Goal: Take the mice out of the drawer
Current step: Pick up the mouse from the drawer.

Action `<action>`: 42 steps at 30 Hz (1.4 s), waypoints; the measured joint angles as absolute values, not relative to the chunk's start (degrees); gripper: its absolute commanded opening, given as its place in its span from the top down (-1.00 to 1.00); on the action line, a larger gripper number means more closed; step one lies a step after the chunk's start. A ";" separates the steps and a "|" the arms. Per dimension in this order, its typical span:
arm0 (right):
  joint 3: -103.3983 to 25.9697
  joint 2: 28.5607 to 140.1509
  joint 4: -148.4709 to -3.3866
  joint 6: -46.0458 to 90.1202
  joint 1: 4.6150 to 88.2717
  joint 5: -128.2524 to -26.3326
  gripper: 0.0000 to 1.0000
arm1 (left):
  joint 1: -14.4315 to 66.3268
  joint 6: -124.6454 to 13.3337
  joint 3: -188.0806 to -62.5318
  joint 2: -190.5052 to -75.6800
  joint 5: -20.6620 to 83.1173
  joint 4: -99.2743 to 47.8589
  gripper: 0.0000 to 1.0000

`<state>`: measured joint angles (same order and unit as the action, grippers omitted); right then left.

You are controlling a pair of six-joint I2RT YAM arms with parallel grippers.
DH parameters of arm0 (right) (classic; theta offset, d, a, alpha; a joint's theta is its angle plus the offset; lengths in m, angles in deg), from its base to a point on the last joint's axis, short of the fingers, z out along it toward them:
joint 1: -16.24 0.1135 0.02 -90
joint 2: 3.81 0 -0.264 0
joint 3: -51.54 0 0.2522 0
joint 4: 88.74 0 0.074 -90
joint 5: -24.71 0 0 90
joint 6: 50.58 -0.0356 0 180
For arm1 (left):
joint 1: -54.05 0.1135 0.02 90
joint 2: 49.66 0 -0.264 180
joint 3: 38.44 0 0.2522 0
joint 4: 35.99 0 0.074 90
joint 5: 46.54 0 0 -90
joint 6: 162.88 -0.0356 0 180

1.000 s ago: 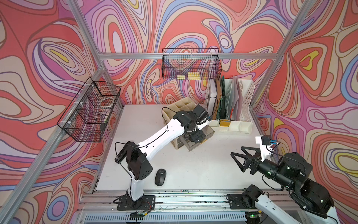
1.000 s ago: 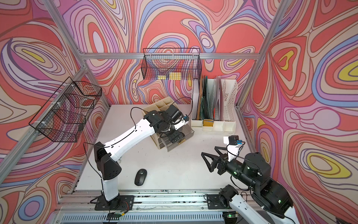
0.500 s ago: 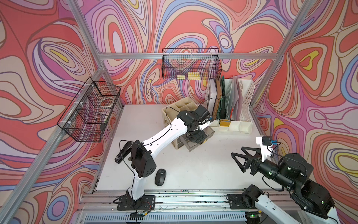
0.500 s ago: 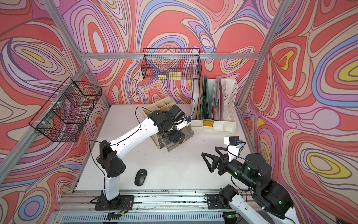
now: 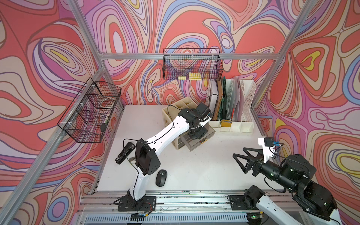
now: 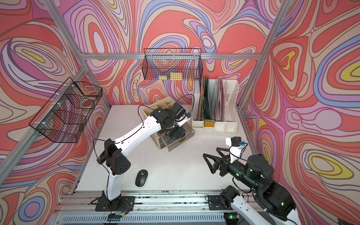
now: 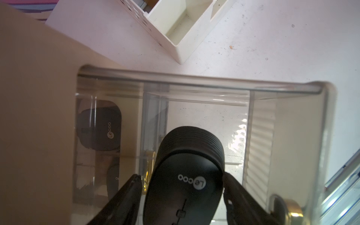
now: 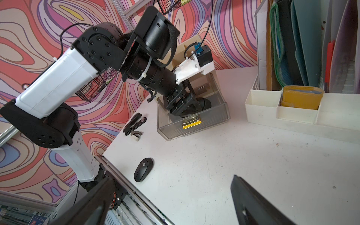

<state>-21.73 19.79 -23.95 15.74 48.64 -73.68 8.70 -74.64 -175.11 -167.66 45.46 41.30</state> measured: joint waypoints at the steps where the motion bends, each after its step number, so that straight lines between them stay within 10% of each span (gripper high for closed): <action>1: -21.73 19.79 -23.95 15.74 48.64 -73.68 -0.97 | 8.70 -74.31 -175.16 -167.64 45.63 41.30 -0.53; 18: -21.51 19.79 -24.00 15.17 48.64 -73.72 -0.97 | 8.73 -76.76 -175.16 -167.37 44.47 42.35 -0.80; 42: -21.51 19.81 -24.02 15.11 48.64 -73.72 -0.97 | 8.77 -78.42 -177.26 -171.99 48.12 44.10 -0.46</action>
<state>-21.51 19.81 -24.02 15.11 48.64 -73.72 8.77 -78.42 -177.26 -171.99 48.12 44.10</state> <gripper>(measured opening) 0.984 0.728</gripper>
